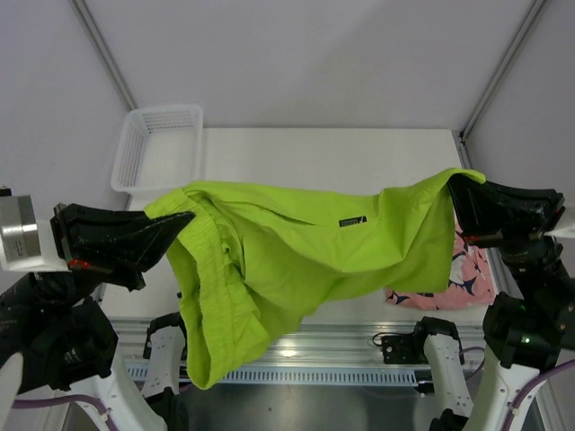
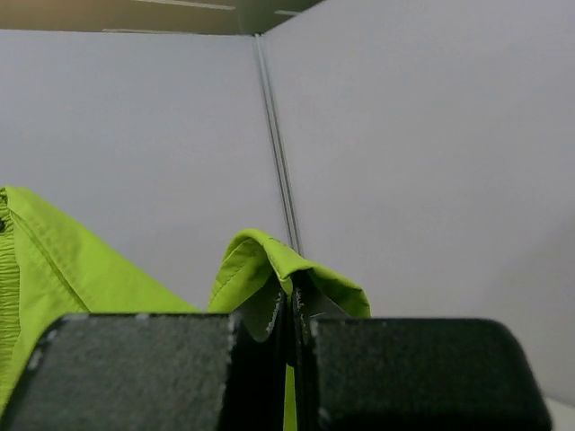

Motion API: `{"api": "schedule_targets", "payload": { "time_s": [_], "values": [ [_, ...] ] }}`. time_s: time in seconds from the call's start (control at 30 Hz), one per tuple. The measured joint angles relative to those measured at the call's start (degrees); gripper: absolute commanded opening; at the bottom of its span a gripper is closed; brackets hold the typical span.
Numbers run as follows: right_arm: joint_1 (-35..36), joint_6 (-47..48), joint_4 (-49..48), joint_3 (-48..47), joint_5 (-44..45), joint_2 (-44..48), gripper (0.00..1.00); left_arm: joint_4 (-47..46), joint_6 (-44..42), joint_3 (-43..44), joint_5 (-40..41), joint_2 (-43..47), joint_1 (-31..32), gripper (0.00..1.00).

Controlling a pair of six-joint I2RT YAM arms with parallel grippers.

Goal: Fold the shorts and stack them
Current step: Flatten the shorts out

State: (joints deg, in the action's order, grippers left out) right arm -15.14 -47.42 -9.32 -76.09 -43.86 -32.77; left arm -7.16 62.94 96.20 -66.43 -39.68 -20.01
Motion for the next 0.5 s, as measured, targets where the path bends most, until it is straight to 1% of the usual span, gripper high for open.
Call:
{"api": "schedule_targets", "payload": {
  "time_s": [0.1, 0.17, 0.4, 0.5],
  "values": [
    [6.1, 5.4, 6.3, 0.7, 5.1, -2.4, 0.00, 3.0, -2.6, -2.3, 1.5, -0.5, 0.0, 0.00],
    [7.9, 7.2, 8.5, 1.3, 7.2, -5.8, 0.00, 4.0, -3.9, -4.0, 2.4, -1.9, 0.0, 0.00],
    [7.2, 7.1, 8.9, 6.6, 6.2, -20.2, 0.00, 8.2, -9.0, -11.8, 7.5, -13.7, 0.0, 0.00],
    [7.0, 6.5, 9.7, 8.4, 5.0, -23.5, 0.00, 10.6, -9.5, -15.1, 8.9, -17.1, 0.0, 0.00]
  ]
}}
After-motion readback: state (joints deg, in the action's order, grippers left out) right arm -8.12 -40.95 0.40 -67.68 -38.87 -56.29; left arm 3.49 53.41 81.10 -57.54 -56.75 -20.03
